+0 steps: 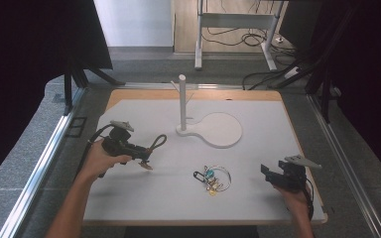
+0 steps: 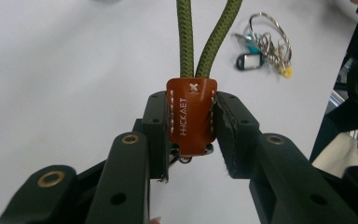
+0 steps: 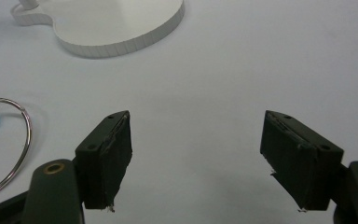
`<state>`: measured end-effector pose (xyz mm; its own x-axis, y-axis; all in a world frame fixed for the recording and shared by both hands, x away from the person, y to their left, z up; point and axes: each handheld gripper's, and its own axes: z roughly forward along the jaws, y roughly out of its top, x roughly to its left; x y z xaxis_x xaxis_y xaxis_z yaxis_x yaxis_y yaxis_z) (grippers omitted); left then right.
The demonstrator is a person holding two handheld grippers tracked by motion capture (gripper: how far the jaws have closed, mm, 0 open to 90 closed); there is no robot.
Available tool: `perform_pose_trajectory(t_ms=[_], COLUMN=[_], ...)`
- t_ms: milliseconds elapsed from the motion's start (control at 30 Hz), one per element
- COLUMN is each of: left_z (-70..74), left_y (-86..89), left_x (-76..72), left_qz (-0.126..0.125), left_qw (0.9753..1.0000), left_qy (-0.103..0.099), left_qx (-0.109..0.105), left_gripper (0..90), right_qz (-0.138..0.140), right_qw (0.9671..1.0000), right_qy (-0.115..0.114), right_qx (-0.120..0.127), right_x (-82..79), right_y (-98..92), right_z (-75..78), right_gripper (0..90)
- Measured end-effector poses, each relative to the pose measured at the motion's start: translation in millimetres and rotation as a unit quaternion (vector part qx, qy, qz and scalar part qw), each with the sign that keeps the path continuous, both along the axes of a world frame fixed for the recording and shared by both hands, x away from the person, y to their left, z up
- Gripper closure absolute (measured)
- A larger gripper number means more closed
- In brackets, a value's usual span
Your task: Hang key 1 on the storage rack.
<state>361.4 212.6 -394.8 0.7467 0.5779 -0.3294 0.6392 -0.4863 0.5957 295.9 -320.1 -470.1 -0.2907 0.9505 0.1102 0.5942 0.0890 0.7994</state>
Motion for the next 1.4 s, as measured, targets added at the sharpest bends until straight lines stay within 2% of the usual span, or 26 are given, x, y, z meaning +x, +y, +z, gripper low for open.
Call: perform_pose_trajectory(t_ms=[167,267,467,600,767,1133,1400], left_z=[13.2,22.0,36.2,42.6,52.4,66.8,78.1], left_y=[0.9,1.7,2.3,0.2,-5.6,-8.3,-6.9], left_x=[8.8,14.4,30.6,39.0,53.3,75.5,87.2], left_qz=[0.004,0.008,0.014,0.011,0.012,0.026,0.034], left_qw=[0.9999,0.9998,0.9995,0.9993,0.9994,0.9990,0.9978], left_qy=[-0.009,-0.013,-0.013,-0.014,-0.016,-0.018,-0.019], left_qx=[-0.009,-0.012,-0.025,-0.031,-0.028,-0.033,-0.053], left_gripper=[67.2,67.2,67.2,67.2,67.2,67.2,67.2], right_qz=[-0.001,0.007,0.010,0.014,0.016,0.021,0.022], right_qw=[1.0000,0.9999,0.9999,0.9999,0.9999,0.9998,0.9997], right_qy=[0.000,0.000,0.001,0.000,0.001,0.004,0.008], right_qx=[0.001,0.013,0.008,0.009,0.005,0.004,0.000], right_x=[0.5,0.0,0.8,1.0,0.7,1.1,1.9], right_y=[-0.4,-1.0,-0.3,0.7,2.4,3.8,6.1], right_z=[-0.6,0.0,-0.6,-1.0,-1.4,-2.9,-5.7], right_gripper=[25.1,25.2,25.3,25.3,25.3,25.4,25.3])
